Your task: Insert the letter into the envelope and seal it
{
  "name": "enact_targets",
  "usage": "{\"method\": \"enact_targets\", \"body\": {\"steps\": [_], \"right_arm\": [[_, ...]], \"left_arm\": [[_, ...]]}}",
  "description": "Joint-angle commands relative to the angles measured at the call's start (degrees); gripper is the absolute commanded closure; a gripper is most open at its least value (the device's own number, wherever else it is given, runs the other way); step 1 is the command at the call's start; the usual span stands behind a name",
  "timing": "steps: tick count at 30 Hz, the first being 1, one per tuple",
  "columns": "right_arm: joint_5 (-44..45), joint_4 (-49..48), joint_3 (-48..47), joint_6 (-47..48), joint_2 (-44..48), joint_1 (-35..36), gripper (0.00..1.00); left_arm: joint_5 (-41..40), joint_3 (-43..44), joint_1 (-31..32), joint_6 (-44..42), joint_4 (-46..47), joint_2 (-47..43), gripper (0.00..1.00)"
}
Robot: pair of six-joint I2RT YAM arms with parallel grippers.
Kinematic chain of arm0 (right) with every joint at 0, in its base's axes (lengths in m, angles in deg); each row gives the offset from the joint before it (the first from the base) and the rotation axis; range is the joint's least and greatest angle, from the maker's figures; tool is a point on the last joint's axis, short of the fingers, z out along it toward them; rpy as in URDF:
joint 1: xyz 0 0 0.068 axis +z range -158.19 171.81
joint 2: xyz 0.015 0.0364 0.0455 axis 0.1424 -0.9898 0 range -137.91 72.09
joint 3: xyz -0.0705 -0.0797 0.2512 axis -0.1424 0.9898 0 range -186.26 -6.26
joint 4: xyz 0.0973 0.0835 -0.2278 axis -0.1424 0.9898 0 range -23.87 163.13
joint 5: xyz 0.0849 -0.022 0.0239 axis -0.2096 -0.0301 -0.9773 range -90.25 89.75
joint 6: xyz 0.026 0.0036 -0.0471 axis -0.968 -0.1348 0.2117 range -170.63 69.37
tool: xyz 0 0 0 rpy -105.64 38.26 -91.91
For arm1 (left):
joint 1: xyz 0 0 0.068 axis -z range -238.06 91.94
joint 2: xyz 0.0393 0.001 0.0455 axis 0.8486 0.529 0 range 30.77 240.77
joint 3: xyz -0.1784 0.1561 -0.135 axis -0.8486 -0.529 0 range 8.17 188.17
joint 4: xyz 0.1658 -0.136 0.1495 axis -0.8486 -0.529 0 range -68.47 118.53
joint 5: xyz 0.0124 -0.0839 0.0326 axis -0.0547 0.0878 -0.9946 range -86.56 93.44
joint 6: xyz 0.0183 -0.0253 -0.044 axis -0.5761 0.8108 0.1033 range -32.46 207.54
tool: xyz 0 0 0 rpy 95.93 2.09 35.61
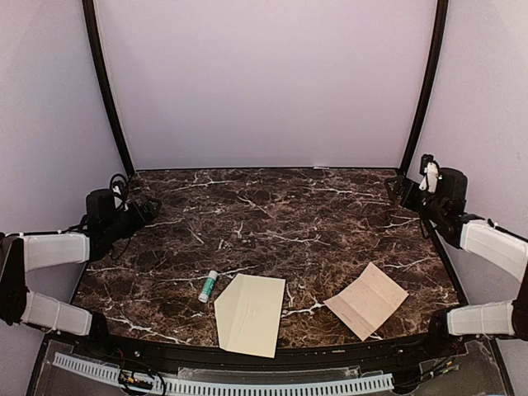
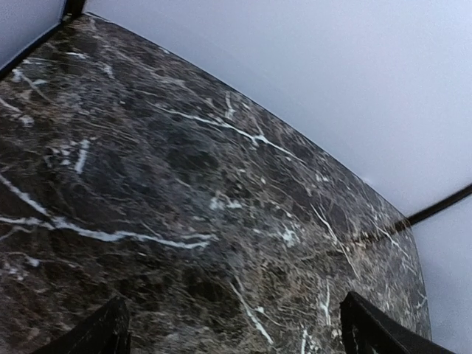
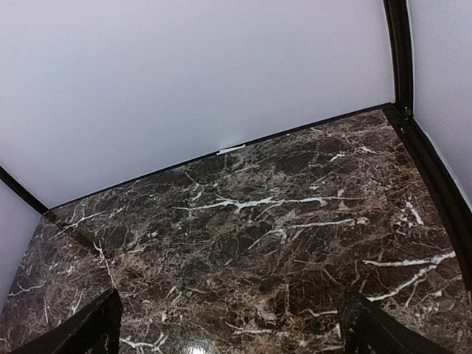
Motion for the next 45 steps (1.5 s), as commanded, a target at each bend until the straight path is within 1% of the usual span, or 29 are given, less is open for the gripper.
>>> {"method": "enact_targets", "body": {"steps": [1, 5, 9, 12, 14, 17, 20, 24, 28, 36, 39, 40, 43, 45], "right_arm": [[3.62, 13.29, -1.34, 1.03, 3.44, -0.09, 0.01], [0.77, 27.75, -5.37, 1.03, 3.25, -0.02, 0.01], [-1.5, 36.72, -7.95, -2.73, 2.95, 1.92, 0.01], [0.65, 41.99, -9.57, -5.39, 2.33, 5.05, 0.02], [2.58, 45.91, -10.69, -6.34, 1.44, 6.84, 0.01], [6.56, 49.66, -10.62, -8.22, 0.08, 10.05, 0.01], [7.48, 50.7, -8.91, -9.93, -0.99, 13.01, 0.01], [10.02, 51.75, -8.57, -13.37, -3.62, 19.72, 0.01], [13.86, 54.44, -8.47, -16.26, -6.89, 23.92, 0.01], [20.63, 58.58, -7.75, -21.9, -8.45, 27.27, 0.01], [21.17, 59.27, -6.26, -23.64, -8.97, 28.33, 0.01], [20.77, 58.99, -5.76, -24.05, -8.88, 28.89, 0.02], [19.94, 58.84, -4.56, -25.07, -7.86, 30.11, 0.1], [19.47, 59.26, -4.08, -25.51, -7.17, 30.38, 0.17]], "left_arm": [[4.54, 2.99, 7.67, -2.86, 0.63, -0.72, 0.01], [5.93, 4.74, 13.75, -4.14, 0.13, 1.18, 0.05], [7.05, 5.76, 19.25, -5.71, 0.94, 4.45, 0.07], [8.34, 6.22, 22.65, -6.35, 1.86, 6.62, 0.1], [8.55, 6.16, 26.04, -6.4, 2.54, 7.83, 0.11], [8.38, 5.88, 29.19, -6.65, 3.4, 9.22, 0.12], [8.07, 5.35, 31.8, -6.67, 4.28, 9.85, 0.13], [8.15, 5.06, 32.91, -6.54, 4.23, 9.85, 0.14], [8.33, 3.9, 33.56, -6.09, 4.86, 8.97, 0.15], [9.0, 2.97, 34.13, -6.08, 5.43, 8.55, 0.16], [9.15, 2.9, 34.07, -6.26, 5.59, 8.61, 0.16], [9.22, 2.86, 34.08, -6.29, 5.78, 8.69, 0.16], [9.85, 2.67, 34.12, -6.16, 6.28, 8.98, 0.16], [10.22, 2.67, 34.13, -6.07, 6.68, 9.32, 0.16]]}}
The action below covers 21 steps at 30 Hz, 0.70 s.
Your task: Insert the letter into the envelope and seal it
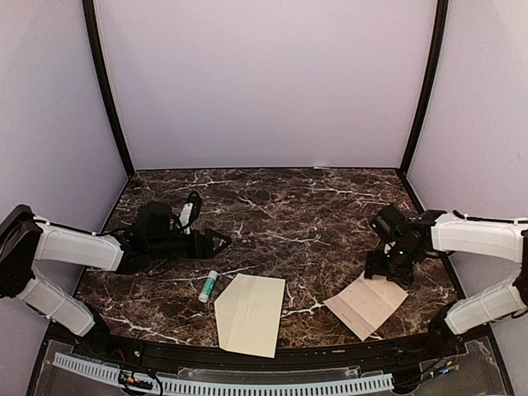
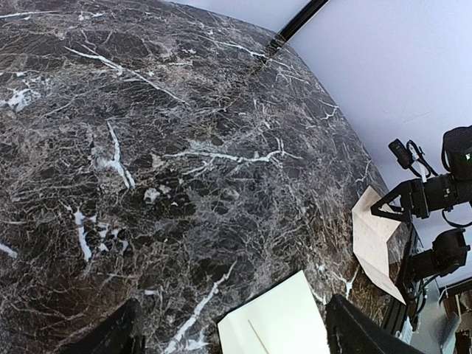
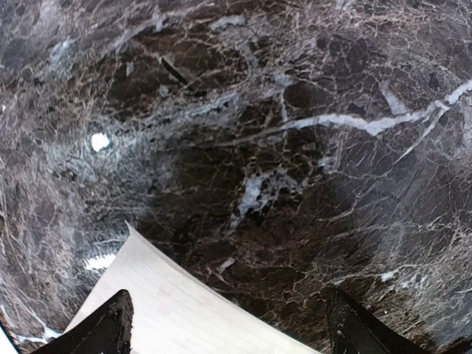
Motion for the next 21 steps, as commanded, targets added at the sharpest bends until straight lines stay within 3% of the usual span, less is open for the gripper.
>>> {"method": "enact_targets", "body": {"steps": [1, 10, 21], "right_arm": [[0.17, 1.38, 1.48, -2.62, 1.68, 0.98, 0.19], [-3.12, -0.52, 5.04, -2.11, 2.3, 1.15, 0.63], [-10.83, -6.43, 8.61, -0.61, 7.45, 1.47, 0.88]], "left_arm": [[1.67, -0.82, 0.32, -0.25, 2.45, -0.62, 0.16], [1.52, -0.75, 0.31, -0.5, 2.51, 0.15, 0.16], [1.74, -0.87, 0.3, -0.21, 2.72, 0.12, 0.16]]}}
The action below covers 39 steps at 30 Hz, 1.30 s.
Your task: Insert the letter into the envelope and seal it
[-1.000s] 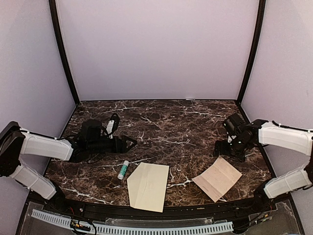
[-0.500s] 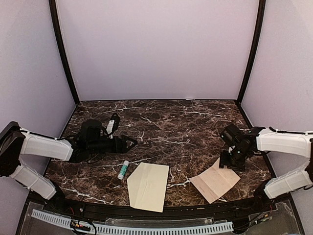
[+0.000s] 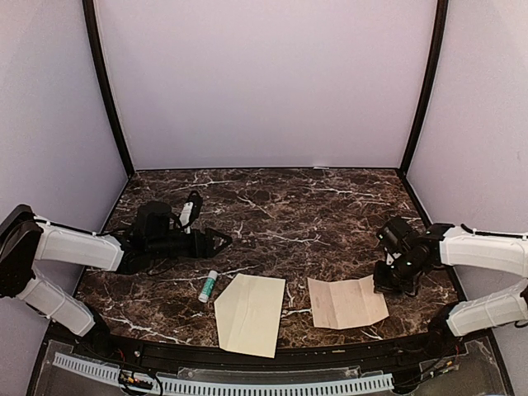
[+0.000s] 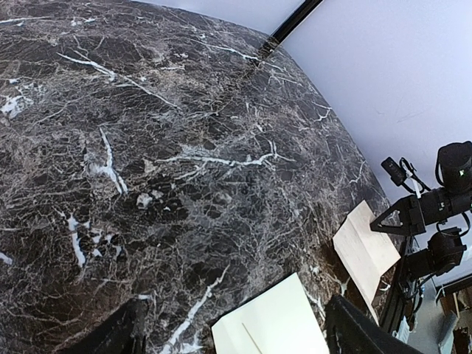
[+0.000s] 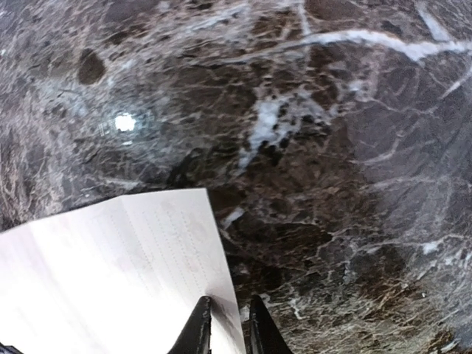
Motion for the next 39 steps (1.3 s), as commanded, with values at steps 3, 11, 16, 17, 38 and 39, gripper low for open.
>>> {"method": "enact_targets", "body": {"steps": [3, 11, 16, 17, 38, 39], "right_arm": [[-6.77, -6.94, 2.26, 1.65, 2.1, 0.58, 0.98], [-14.54, -17.99, 3.94, 4.24, 5.0, 0.92, 1.0], [-13.15, -21.84, 1.38, 6.43, 4.47, 0.92, 1.0], [-12.88, -22.6, 0.82, 7.0, 4.03, 0.89, 1.0], [-9.07, -23.24, -8.69, 17.07, -4.77, 0.9, 1.0], [-8.85, -22.51, -8.86, 17.22, -6.04, 0.92, 0.99]], "left_arm": [[0.81, -0.91, 0.29, -0.12, 1.54, 0.05, 0.16], [1.58, -0.93, 0.34, 0.31, 1.95, 0.2, 0.17], [2.45, -1.18, 0.36, 0.24, 2.71, -0.61, 0.17], [2.71, -1.12, 0.36, 0.21, 2.79, -0.73, 0.17], [11.86, 6.32, 0.45, 2.47, 6.15, 7.85, 0.2], [11.87, 6.64, 0.45, 2.55, 6.14, 8.27, 0.2]]}}
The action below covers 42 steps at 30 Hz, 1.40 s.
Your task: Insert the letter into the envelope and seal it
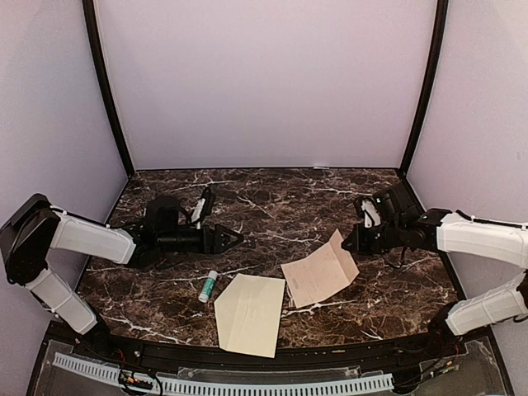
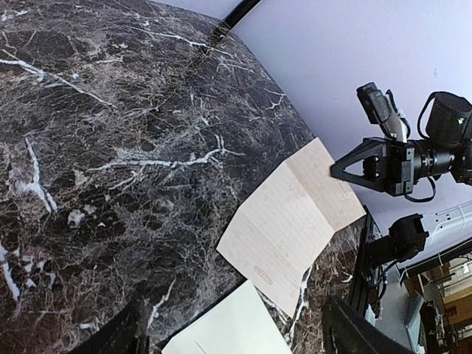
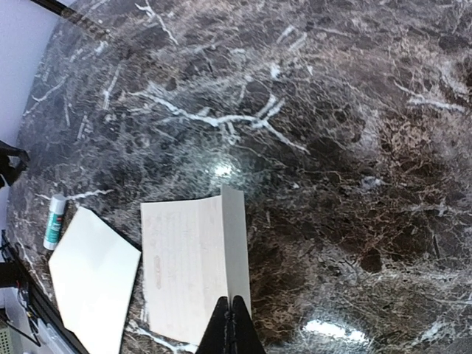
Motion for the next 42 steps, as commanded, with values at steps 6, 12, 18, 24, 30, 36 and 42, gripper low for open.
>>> {"method": "enact_targets", "body": {"steps": [6, 12, 18, 24, 30, 36, 42], "right_arm": [[-0.64, 2.37, 0.09, 2.16, -8.94, 0.38, 0.72], [-2.07, 1.81, 2.52, 1.48, -9.27, 0.4, 0.58], [-3.59, 0.9, 5.01, 1.05, -9.99, 0.38, 0.57], [-6.25, -3.13, 7.42, 0.41, -11.11, 0.41, 0.6], [-6.61, -4.91, 7.3, 0.64, -12.25, 0.39, 0.78], [-5.61, -4.61, 5.29, 1.39, -11.32, 0.35, 1.0], [-3.73, -3.08, -1.33, 3.12, -6.49, 0.4, 1.0]], "left_arm": [[1.95, 4.43, 0.42, 0.12, 0.92, 4.33, 0.21], [0.68, 4.69, 0.42, -0.05, -0.05, 5.24, 0.22], [0.48, 4.59, 0.42, -0.03, 0.04, 5.65, 0.22], [0.74, 4.48, 0.41, 0.39, 0.55, 5.95, 0.22], [1.03, 4.59, 0.56, 0.68, 0.92, 6.21, 0.23], [1.8, 4.99, 0.85, 0.51, 1.3, 6.1, 0.24], [3.43, 6.78, 0.85, -1.48, 0.7, 3.87, 0.24]]}}
